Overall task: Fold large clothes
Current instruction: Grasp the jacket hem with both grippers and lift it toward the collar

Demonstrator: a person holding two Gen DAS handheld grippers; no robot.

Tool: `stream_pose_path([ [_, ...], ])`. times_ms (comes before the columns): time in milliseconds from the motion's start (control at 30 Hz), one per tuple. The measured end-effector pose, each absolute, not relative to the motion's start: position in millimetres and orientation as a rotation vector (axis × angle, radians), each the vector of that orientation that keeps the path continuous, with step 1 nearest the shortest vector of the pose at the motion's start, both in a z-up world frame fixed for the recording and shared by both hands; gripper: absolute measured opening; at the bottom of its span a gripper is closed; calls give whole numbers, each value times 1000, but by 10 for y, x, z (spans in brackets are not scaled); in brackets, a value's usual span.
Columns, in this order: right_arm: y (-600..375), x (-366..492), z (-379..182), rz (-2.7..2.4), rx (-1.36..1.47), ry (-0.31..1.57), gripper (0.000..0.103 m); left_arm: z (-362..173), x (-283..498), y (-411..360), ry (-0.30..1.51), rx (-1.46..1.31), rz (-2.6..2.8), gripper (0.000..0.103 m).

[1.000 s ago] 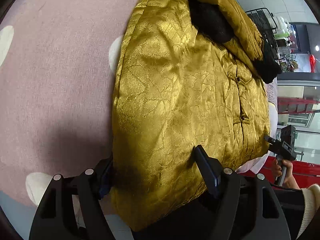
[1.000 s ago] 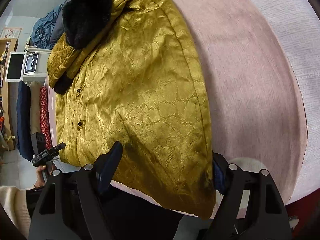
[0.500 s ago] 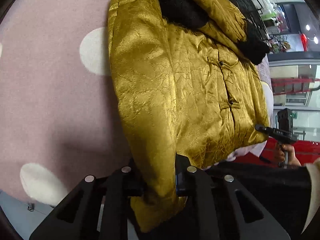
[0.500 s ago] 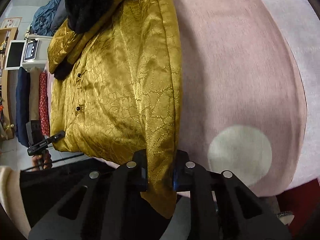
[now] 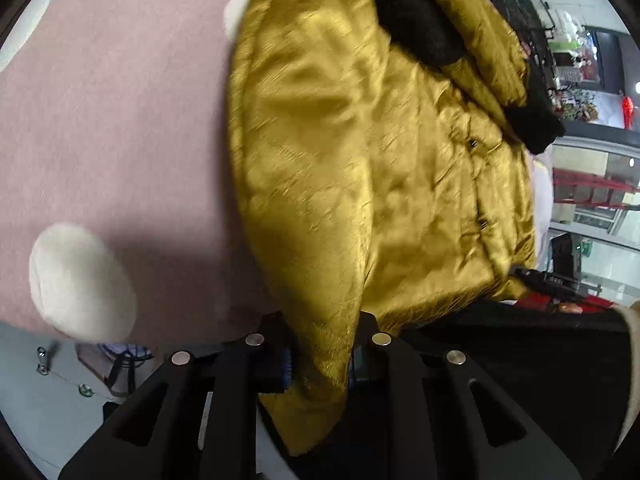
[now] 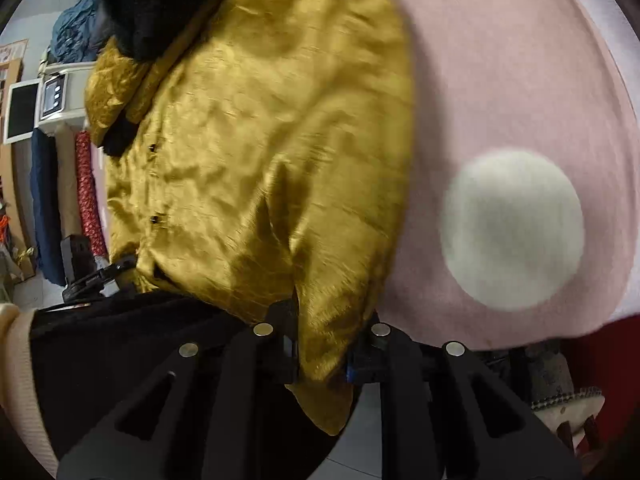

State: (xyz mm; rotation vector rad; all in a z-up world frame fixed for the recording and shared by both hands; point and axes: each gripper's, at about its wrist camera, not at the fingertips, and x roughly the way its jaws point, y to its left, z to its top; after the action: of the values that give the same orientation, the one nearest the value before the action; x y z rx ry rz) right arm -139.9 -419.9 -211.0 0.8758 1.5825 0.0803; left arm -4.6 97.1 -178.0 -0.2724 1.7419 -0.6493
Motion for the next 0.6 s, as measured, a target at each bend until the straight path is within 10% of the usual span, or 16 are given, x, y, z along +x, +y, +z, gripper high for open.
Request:
stream_pose_path([
  [600, -5100, 393, -1095, 219, 1035, 1161, 16, -790, 1572, 637, 1414, -381, -757, 16],
])
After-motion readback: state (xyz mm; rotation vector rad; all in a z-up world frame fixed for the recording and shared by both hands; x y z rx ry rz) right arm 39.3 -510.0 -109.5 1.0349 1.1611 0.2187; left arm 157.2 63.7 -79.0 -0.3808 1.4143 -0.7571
